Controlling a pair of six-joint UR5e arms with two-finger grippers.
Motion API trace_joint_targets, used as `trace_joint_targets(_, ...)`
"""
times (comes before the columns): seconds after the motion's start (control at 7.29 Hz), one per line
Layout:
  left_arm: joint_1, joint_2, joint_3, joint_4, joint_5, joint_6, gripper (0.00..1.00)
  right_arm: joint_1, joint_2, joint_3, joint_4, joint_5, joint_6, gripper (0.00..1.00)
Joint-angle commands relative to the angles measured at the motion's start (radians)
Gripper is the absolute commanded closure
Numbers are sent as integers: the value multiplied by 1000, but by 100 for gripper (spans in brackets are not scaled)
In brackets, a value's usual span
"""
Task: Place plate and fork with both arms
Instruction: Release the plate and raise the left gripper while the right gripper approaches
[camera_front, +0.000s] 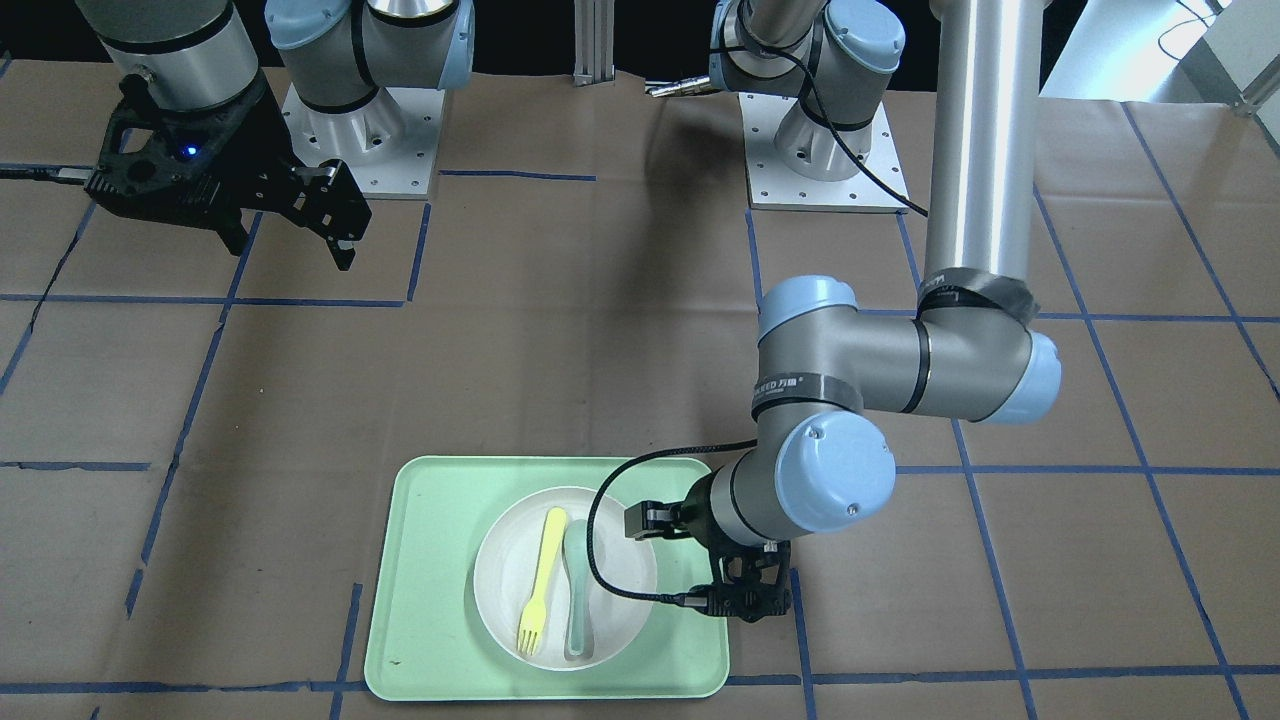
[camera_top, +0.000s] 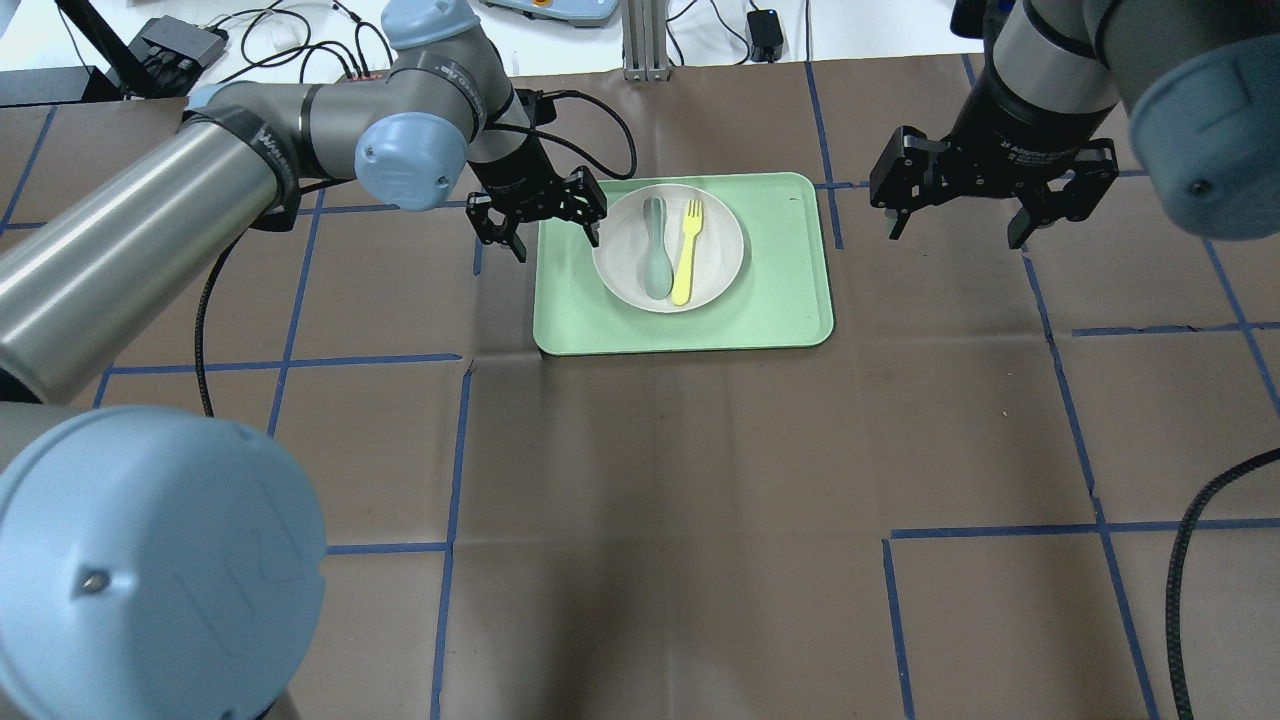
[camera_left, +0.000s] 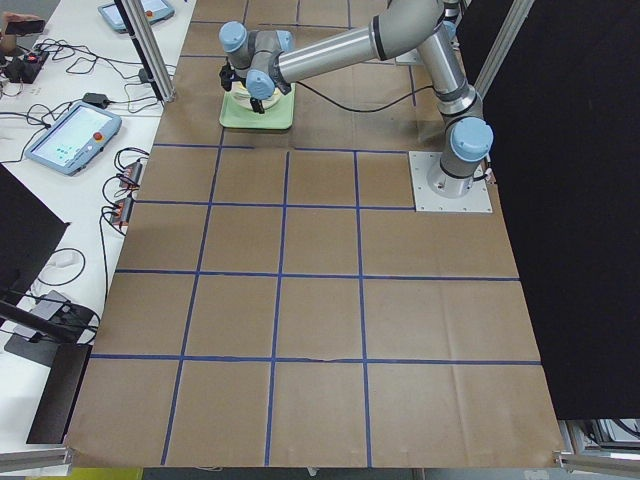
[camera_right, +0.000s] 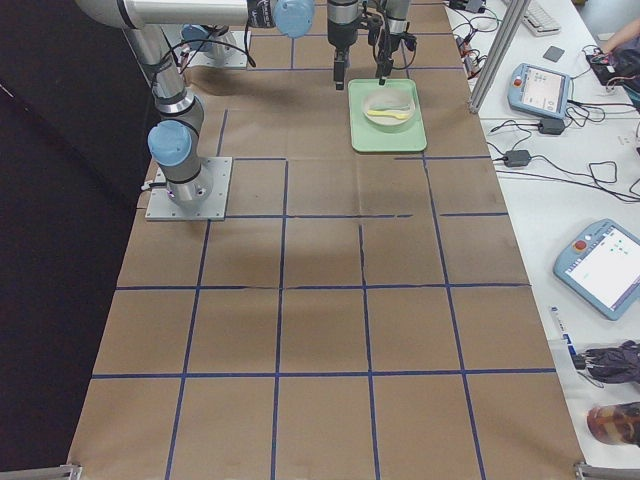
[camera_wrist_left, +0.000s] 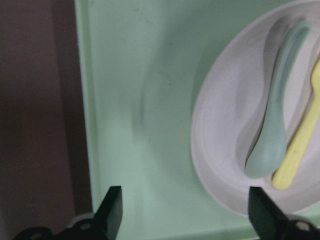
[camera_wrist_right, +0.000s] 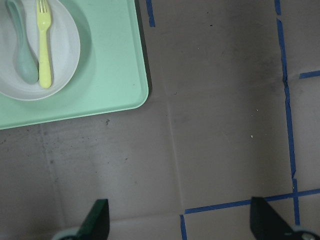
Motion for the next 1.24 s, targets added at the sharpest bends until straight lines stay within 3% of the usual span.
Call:
trace_joint_targets(0.0, 2, 191, -16, -183, 156, 13, 1, 0, -1, -2, 0, -8, 2, 0)
trace_joint_targets(0.27, 7, 317, -19, -306, 216, 108, 1, 6, 14, -18, -9, 4, 2, 0)
trace_joint_targets(0.55, 31, 463, -83, -357, 205, 176, 1, 41, 96, -102, -12, 7, 17, 0)
trace_joint_targets(0.96, 38, 615, -244, -334, 207, 187, 1, 178, 323, -278, -58, 4, 109, 0)
trace_joint_targets(1.1, 42, 637, -310, -243, 207, 194, 1, 210, 391, -321, -80, 0, 138, 0)
